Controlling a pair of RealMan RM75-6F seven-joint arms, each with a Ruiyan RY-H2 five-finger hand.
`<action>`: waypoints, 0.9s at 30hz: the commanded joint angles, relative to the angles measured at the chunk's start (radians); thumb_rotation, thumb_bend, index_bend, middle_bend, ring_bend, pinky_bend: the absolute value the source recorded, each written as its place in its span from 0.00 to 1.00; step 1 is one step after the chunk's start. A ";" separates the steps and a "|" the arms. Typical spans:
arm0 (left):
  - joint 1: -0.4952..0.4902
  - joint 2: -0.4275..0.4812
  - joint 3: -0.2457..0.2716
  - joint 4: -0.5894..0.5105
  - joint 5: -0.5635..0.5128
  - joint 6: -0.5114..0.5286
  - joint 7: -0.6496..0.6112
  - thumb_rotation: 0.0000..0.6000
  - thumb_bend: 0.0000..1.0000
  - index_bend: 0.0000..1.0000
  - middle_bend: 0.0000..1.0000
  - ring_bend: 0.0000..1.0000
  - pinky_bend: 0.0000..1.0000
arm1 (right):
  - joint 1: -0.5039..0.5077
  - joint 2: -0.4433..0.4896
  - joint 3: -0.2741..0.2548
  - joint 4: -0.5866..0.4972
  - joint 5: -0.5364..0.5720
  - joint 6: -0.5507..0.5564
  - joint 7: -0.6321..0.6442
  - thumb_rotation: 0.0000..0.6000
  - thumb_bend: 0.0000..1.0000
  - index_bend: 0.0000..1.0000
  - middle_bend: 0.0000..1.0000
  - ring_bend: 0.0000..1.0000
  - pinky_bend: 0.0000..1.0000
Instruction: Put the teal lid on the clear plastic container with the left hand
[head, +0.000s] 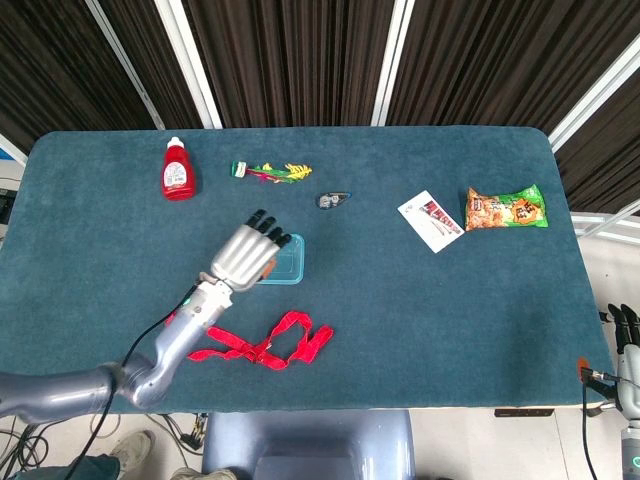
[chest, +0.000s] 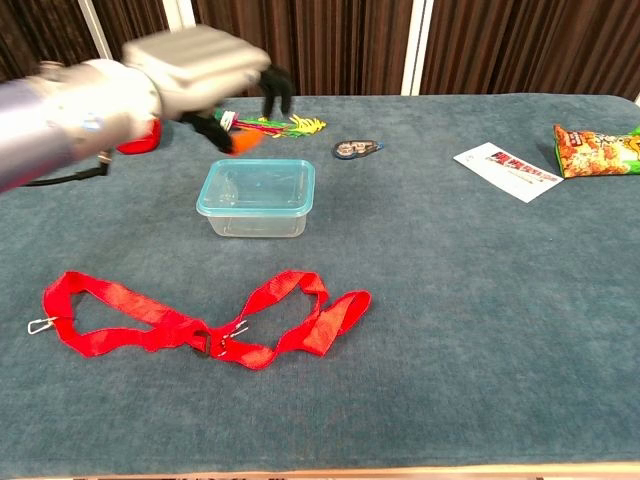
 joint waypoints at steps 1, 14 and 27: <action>0.163 0.095 0.049 -0.186 -0.048 0.226 0.104 1.00 0.38 0.14 0.14 0.05 0.10 | 0.002 0.001 -0.009 0.014 -0.031 0.002 0.002 1.00 0.39 0.06 0.04 0.02 0.00; 0.471 0.285 0.234 -0.319 0.050 0.435 -0.141 1.00 0.29 0.07 0.03 0.00 0.03 | 0.019 0.009 -0.045 0.096 -0.211 0.015 0.081 1.00 0.39 0.06 0.04 0.02 0.00; 0.645 0.362 0.311 -0.285 0.232 0.560 -0.352 1.00 0.26 0.06 0.02 0.00 0.00 | 0.027 0.003 -0.067 0.163 -0.328 0.056 0.135 1.00 0.39 0.06 0.04 0.02 0.00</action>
